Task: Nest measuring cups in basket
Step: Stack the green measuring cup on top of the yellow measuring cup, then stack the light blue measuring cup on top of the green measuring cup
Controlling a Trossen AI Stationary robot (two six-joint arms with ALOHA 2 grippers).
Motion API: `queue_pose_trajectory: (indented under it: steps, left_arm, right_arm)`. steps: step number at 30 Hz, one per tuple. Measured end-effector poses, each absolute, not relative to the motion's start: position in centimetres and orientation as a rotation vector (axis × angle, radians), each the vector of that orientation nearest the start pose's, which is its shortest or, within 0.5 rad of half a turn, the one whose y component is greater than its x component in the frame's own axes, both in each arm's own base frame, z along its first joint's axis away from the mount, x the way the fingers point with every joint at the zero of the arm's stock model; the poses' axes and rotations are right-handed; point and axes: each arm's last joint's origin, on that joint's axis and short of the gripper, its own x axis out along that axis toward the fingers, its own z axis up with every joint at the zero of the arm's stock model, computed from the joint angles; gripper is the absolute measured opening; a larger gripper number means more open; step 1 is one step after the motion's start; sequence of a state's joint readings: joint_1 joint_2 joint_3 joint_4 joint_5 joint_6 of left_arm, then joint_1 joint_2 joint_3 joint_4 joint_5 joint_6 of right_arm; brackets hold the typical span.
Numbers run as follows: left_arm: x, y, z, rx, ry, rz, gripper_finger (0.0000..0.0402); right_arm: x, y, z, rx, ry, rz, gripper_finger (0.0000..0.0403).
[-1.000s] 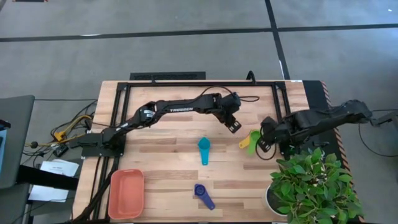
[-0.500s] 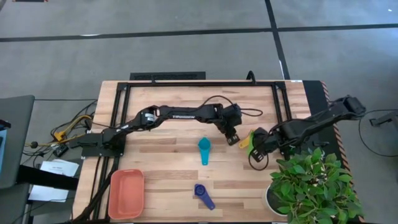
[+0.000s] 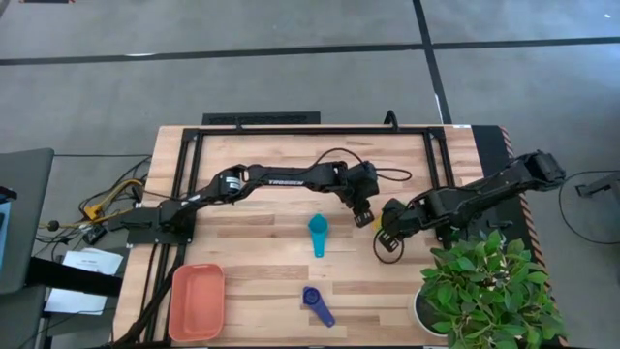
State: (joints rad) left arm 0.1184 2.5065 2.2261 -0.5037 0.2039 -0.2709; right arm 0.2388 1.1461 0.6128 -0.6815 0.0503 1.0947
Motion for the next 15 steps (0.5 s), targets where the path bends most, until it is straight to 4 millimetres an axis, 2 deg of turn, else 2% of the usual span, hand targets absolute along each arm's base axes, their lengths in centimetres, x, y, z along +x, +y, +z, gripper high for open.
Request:
queue_pose_trajectory:
  steps: [9, 15]
  left_arm:
    - [55.0, 4.9, 18.2, -0.351, 0.793, -0.024, 0.0000]
    - [54.3, 6.1, 18.2, -0.407, 0.858, 0.044, 0.0000]
  right_arm:
    - [18.8, 3.2, 18.4, 0.798, 1.081, -0.487, 0.0008]
    - [18.8, 3.5, 18.5, 0.851, 1.095, -0.462, 0.0010]
